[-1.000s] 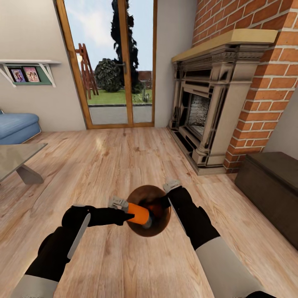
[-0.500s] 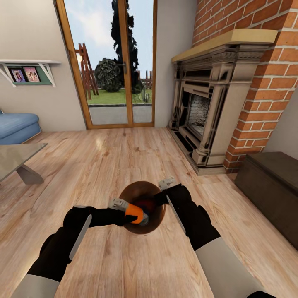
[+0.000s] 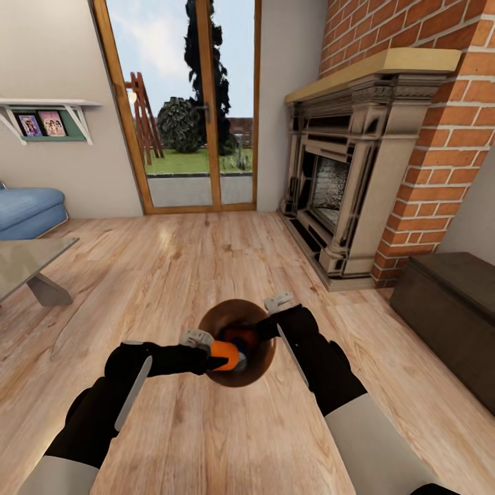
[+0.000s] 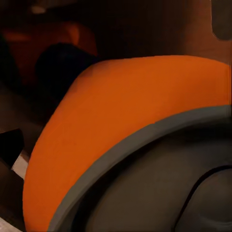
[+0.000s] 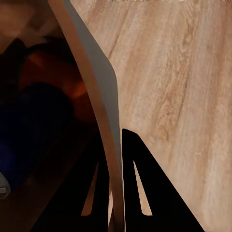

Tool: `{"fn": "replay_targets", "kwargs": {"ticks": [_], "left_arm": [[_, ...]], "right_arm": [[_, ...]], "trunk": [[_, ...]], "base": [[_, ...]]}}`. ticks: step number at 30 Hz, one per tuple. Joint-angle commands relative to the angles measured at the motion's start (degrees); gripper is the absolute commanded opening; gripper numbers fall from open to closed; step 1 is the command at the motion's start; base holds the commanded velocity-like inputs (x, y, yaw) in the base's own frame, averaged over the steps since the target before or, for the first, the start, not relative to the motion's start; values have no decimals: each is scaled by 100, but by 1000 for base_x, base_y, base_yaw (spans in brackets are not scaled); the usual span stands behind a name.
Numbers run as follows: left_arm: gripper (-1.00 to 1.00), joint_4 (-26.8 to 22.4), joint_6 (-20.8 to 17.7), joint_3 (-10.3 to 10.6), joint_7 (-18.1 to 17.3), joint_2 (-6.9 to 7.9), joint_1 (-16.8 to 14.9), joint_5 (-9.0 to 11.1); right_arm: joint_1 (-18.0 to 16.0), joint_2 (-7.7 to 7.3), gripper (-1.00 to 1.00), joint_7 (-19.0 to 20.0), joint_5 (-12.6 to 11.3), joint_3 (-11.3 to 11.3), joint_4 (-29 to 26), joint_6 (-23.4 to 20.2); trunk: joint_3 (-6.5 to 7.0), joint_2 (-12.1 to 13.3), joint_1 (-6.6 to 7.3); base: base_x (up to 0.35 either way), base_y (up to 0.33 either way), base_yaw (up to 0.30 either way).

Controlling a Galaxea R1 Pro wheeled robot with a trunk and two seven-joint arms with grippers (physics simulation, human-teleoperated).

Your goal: Put the three can of soda from the living room inside the tash can in the kitchen.

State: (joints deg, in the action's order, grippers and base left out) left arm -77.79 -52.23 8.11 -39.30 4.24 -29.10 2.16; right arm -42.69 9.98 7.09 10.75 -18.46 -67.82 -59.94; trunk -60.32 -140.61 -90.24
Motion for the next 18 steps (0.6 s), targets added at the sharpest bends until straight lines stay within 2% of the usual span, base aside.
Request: {"fn": "replay_targets", "kwargs": {"ticks": [1, 9, 18], "left_arm": [[100, -32, -1, -9, -6, 4, 1, -12], [100, -645, -80, -31, -80, 62, 6, 41], [100, -816, -61, -44, -202, 78, 10, 48]], "right_arm": [[-2, 2, -100, 47, -176, 1, -64, -6], [-2, 2, -100, 47, -179, 1, -57, -6], [-2, 2, -100, 47, -179, 1, -55, -6]], "trunk": [[0, 0, 0], [0, 0, 0], [0, 0, 0]], "base": [[0, 0, 0], [0, 0, 0], [0, 0, 0]]}}
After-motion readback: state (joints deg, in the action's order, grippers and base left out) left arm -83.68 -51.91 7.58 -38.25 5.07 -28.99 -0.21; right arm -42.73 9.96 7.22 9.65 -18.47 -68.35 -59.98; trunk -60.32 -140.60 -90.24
